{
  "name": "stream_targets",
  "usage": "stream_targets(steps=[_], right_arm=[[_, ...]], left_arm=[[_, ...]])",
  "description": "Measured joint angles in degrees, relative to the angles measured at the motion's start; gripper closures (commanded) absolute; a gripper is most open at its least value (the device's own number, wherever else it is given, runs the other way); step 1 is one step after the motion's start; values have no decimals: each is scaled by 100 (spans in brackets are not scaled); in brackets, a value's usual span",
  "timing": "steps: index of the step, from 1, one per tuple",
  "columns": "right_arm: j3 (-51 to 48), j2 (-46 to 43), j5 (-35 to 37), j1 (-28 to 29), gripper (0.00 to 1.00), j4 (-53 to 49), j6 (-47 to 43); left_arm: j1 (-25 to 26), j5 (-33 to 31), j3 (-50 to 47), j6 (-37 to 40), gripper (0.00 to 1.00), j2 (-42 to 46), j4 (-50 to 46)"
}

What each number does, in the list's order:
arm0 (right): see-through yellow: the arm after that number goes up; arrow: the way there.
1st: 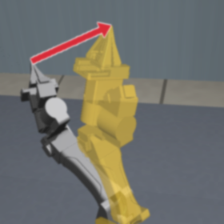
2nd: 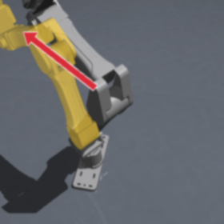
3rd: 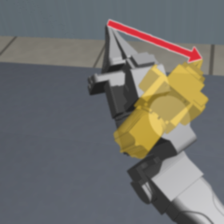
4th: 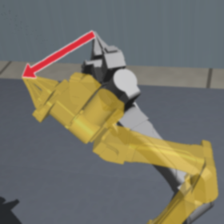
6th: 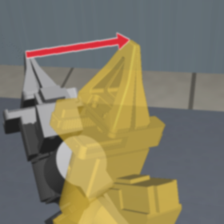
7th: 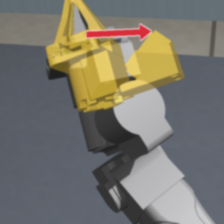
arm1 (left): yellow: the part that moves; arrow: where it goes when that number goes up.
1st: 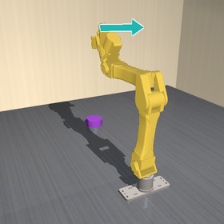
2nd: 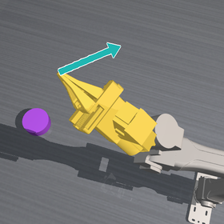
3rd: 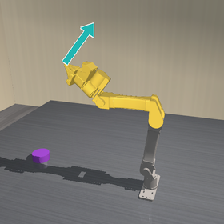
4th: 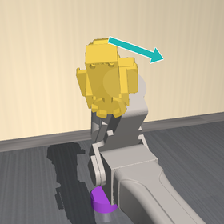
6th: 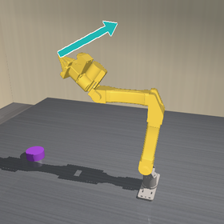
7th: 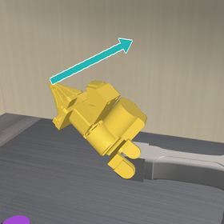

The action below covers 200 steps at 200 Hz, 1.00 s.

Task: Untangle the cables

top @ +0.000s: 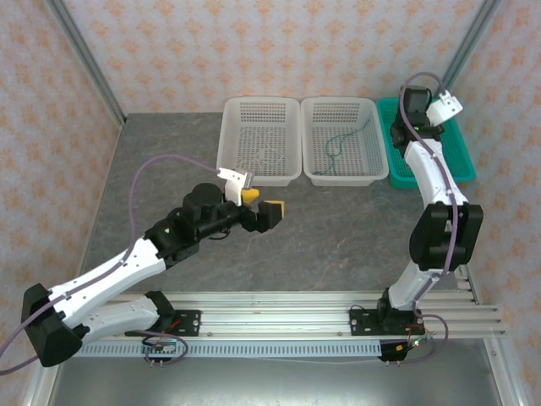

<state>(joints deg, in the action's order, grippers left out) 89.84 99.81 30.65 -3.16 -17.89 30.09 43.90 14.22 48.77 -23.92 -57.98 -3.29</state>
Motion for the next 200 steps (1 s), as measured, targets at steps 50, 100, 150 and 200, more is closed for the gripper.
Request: stream_targets(steps=[50, 100, 150, 200], right_arm=[[-356, 44, -1624, -509, 39, -286, 278], [-2256, -2120, -2557, -426, 29, -79, -57], [-5488, -4129, -2505, -428, 20, 1932, -1108], [-6769, -3303, -2317, -424, 19, 3720, -1735]], left_arm=[[-2, -1674, 144, 203, 0, 136, -1163], [-492, -3823, -313, 798, 0, 138, -1263], [-1502, -4898, -1615, 1311, 0, 177, -245], [-2586, -4898, -2363, 1547, 0, 308, 734]])
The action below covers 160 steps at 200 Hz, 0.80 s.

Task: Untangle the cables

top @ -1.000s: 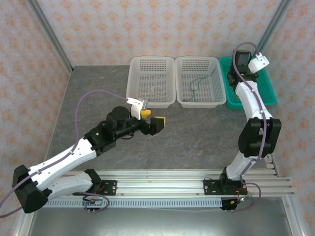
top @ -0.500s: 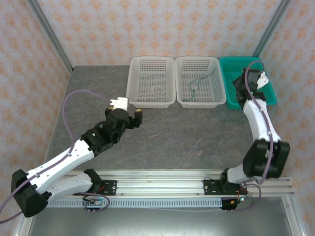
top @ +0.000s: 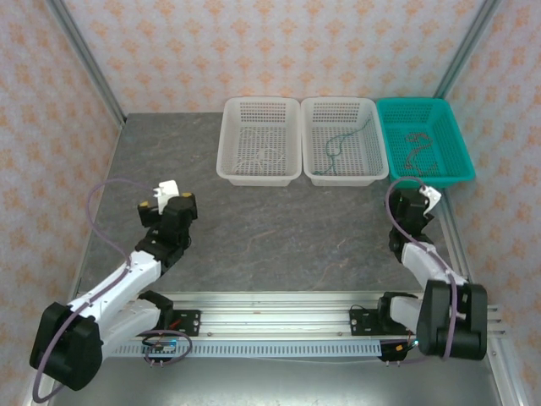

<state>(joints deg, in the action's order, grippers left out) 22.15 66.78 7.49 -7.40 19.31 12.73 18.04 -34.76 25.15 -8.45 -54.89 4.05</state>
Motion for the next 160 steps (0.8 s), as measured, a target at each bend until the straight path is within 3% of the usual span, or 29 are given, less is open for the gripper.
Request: stream_targets(steps=[31, 42, 52, 71, 92, 108, 160], right_arm=[[-48, 1217, -7, 199, 16, 1335, -291], [-118, 1342, -50, 332, 12, 1591, -439], [-221, 1381, -144, 439, 0, 1932, -575], [-407, 1873, -295, 588, 1, 2988, -841], [-345, 2063, -411, 619, 1, 2907, -994], [-251, 2070, -411, 667, 1, 2905, -1078], [-48, 2070, -688, 704, 1, 2841, -1305]], left_arm=[[-494, 468, -356, 278, 0, -258, 1064], [-743, 702, -472, 326, 0, -584, 1495], [-933, 892, -544, 372, 0, -962, 1886], [-1182, 1169, -533, 448, 0, -1729, 2422], [-1453, 1707, -511, 511, 0, -2675, 3412], [-1556, 2140, -348, 603, 0, -3154, 3449], [-1545, 2693, -201, 719, 0, -3185, 3705]])
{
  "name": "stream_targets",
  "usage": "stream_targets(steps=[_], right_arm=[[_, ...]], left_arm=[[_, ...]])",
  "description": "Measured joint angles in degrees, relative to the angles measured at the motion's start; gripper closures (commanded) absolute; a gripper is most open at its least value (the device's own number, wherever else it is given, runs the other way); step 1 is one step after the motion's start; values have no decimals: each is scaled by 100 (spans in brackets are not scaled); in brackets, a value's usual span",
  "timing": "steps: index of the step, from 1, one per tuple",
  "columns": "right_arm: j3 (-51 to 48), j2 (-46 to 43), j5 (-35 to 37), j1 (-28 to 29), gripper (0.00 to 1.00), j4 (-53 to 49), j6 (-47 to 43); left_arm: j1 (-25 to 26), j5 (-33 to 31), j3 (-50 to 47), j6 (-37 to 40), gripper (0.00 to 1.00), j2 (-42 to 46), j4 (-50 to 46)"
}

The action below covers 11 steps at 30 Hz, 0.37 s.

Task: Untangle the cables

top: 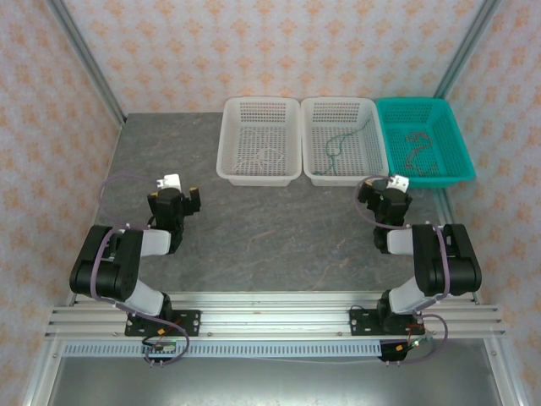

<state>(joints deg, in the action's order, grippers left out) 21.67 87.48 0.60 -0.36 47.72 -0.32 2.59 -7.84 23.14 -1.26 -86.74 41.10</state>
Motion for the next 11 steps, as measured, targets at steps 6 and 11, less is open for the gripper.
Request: stream_targets(steps=[6, 11], right_arm=[[0, 0, -68, 0, 1, -39, -46], [11, 0, -63, 24, 1, -61, -72]], left_arm=[[2, 81, 9, 28, 0, 0, 15], [2, 144, 9, 28, 0, 2, 28]])
